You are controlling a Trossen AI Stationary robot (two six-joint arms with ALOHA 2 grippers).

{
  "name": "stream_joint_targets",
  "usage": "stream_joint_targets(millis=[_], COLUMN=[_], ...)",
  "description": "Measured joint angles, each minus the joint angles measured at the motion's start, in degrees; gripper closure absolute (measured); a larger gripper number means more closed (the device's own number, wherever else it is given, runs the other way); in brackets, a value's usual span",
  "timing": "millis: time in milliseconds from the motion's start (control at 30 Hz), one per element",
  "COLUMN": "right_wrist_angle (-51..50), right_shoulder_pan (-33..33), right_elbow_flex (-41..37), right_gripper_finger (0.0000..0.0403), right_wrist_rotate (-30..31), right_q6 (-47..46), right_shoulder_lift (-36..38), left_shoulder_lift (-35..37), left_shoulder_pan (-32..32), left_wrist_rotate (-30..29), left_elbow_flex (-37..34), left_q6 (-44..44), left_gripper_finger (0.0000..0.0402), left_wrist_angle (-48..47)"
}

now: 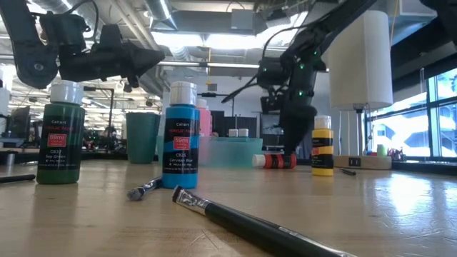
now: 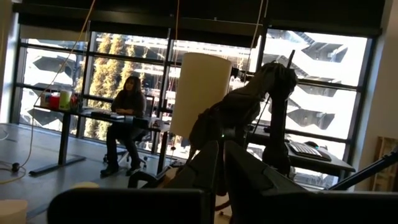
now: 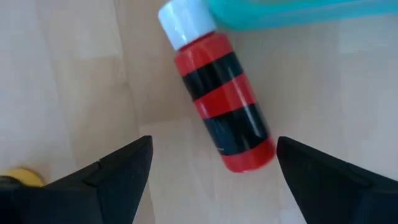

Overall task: Pick & Place Paint Supplies
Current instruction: Put the top small red paint bottle into the green bin

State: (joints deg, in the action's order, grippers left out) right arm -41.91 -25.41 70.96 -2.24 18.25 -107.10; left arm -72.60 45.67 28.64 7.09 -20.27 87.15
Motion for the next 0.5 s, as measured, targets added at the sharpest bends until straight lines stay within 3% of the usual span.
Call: stream_joint_targets(millis=[500], right_wrist_angle=[5.7], right_shoulder_pan=[0.0], right_elbow_flex=[0.0], right_gripper_finger=[0.0057], right_wrist_rotate=[0.0], right_q6=[-8.3], right_shoulder_lift=[-4.1], left_shoulder_lift=[0.0], left_shoulder_pan=[0.0], left_wrist_rotate=[0.0], left_elbow_flex=[0.0], left_q6=[0.0], left_gripper_finger=[0.0382], left_wrist_angle=[-0.4])
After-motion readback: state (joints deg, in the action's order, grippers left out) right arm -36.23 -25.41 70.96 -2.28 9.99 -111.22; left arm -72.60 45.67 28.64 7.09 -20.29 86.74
